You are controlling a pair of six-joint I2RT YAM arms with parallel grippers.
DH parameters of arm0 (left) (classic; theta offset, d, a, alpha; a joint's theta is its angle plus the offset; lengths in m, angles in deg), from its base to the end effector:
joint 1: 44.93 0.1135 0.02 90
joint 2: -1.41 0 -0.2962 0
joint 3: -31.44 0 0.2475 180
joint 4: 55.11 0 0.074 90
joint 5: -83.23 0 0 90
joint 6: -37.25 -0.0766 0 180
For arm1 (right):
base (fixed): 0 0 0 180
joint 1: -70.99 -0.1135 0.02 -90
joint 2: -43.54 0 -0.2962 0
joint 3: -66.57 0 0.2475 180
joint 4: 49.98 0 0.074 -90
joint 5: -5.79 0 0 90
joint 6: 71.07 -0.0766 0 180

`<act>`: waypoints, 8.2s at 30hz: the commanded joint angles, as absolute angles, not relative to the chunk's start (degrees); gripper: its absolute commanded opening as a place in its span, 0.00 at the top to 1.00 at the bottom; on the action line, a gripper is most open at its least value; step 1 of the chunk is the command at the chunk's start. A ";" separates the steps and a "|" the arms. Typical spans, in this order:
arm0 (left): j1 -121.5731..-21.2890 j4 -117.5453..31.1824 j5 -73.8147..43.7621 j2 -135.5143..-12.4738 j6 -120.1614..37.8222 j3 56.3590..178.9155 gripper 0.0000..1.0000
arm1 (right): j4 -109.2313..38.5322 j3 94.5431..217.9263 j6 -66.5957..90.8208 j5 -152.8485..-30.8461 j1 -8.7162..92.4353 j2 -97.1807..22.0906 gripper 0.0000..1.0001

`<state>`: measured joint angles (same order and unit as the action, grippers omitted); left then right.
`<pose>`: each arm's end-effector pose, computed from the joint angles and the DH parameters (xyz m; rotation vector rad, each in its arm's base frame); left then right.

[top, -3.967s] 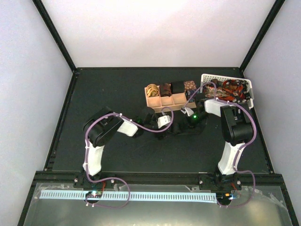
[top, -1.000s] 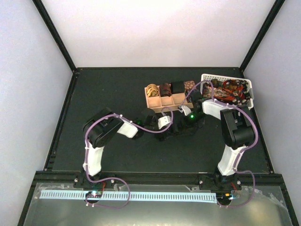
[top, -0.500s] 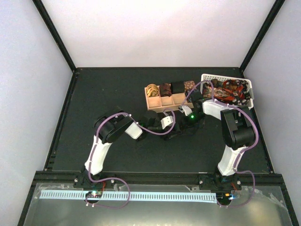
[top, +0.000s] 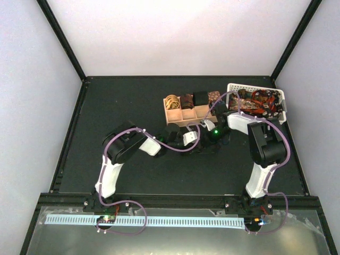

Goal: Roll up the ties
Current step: Roll the tie at the center of the board.

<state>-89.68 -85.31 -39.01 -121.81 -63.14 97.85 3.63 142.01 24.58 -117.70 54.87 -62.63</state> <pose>0.2850 -0.3401 0.0920 1.2768 1.6527 -0.9427 0.3042 0.1319 0.1343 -0.6033 2.9038 0.9019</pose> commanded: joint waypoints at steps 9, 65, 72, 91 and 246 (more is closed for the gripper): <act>-89.67 -58.12 -31.97 -112.89 -74.04 95.25 0.58 | 7.77 147.65 25.38 -123.89 56.00 -61.87 0.62; -88.54 -90.51 -45.50 -117.59 -58.84 92.04 0.08 | 9.13 140.63 26.73 -109.03 54.17 -61.91 0.99; -88.34 -92.62 -42.11 -118.74 -58.98 90.90 0.11 | 7.09 142.08 25.47 -110.29 52.79 -65.21 0.99; -82.16 -100.58 -41.61 -113.16 -56.81 81.01 0.07 | 4.40 147.55 25.79 -115.05 48.66 -69.60 0.99; -87.82 -70.61 -34.36 -118.46 -65.24 92.94 0.56 | 5.05 147.89 22.01 -126.42 56.89 -70.31 0.23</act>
<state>-87.39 -79.36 -35.32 -116.78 -63.75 93.87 8.48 148.39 24.03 -126.88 58.82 -67.53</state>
